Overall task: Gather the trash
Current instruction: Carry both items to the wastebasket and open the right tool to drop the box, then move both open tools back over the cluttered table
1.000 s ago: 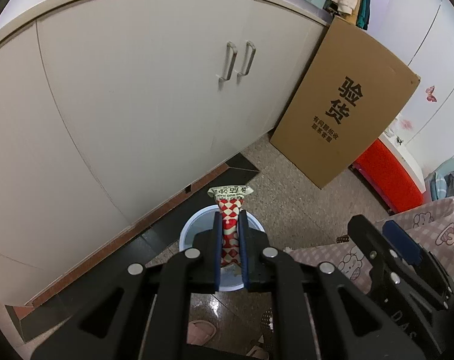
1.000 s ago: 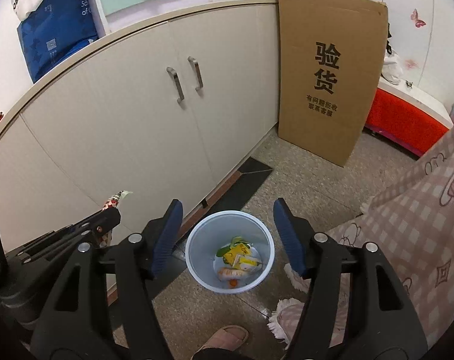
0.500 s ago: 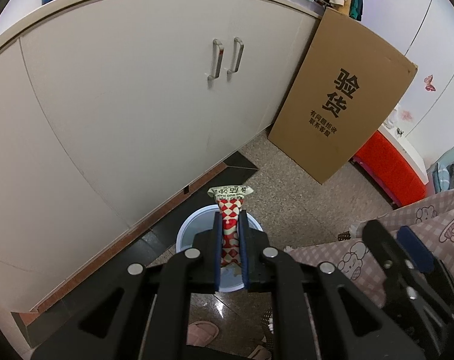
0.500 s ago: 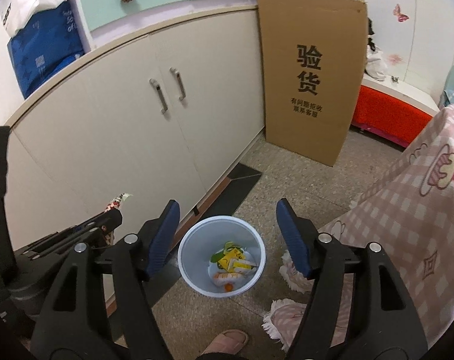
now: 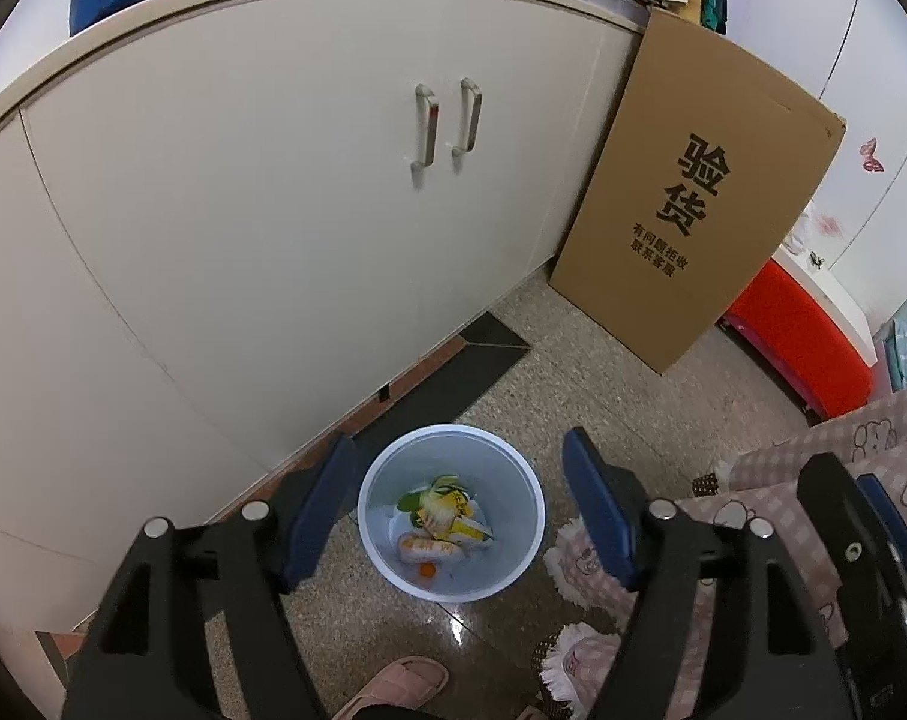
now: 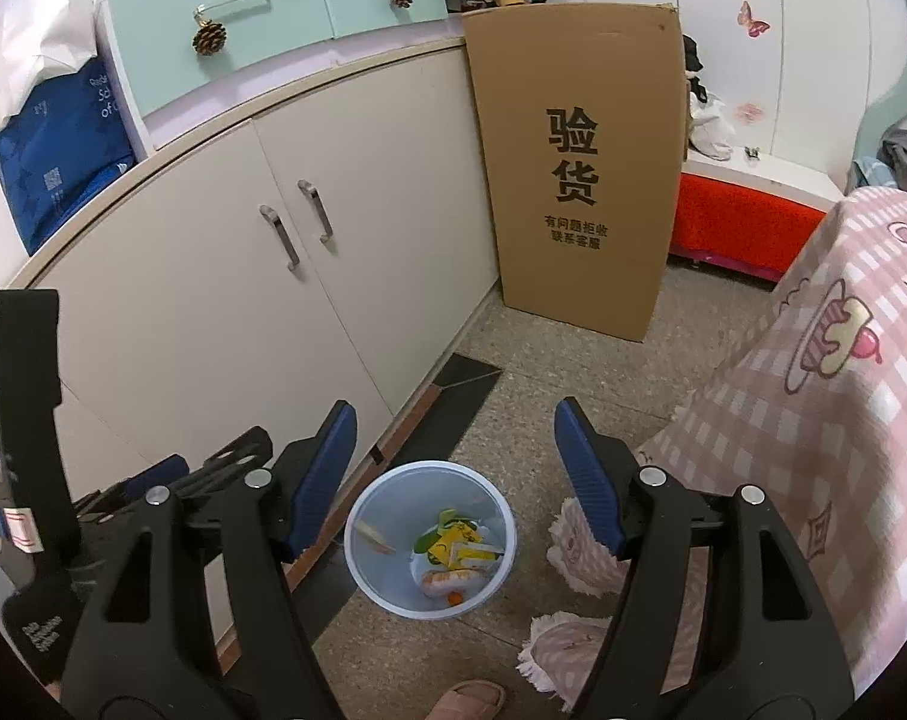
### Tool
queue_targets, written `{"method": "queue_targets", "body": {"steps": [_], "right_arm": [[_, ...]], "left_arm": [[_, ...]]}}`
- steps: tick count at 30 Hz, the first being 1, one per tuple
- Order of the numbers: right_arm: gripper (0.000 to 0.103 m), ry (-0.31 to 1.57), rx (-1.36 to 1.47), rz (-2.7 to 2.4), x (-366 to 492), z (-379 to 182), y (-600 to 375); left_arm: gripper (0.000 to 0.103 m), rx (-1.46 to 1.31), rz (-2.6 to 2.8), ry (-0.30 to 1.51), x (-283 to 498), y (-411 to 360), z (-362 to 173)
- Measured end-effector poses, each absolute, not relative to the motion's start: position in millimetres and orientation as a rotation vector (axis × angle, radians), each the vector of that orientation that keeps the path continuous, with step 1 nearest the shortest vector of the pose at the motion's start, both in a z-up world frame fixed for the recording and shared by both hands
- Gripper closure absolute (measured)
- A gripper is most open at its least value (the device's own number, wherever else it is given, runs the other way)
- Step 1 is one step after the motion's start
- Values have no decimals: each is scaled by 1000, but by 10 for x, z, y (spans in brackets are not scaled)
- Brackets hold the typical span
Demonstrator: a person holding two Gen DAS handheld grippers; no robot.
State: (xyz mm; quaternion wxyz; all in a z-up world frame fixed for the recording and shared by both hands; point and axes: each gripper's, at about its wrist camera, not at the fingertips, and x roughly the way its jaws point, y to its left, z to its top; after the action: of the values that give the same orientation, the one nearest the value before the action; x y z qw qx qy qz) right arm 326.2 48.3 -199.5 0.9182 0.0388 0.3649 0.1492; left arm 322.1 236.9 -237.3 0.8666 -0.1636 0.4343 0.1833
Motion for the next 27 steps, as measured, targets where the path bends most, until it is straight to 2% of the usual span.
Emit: {"method": "queue_targets", "body": {"steps": [8, 17, 27], "right_arm": [[35, 734, 84, 307, 3114, -1839, 395], [32, 648, 114, 288, 2707, -1370, 72], [28, 547, 172, 180, 2095, -946, -752]], "left_arm": [[32, -330, 372, 889, 3076, 2279, -2222], [30, -333, 325, 796, 2694, 2070, -1718], [25, -269, 195, 681, 2201, 1308, -1099]]}}
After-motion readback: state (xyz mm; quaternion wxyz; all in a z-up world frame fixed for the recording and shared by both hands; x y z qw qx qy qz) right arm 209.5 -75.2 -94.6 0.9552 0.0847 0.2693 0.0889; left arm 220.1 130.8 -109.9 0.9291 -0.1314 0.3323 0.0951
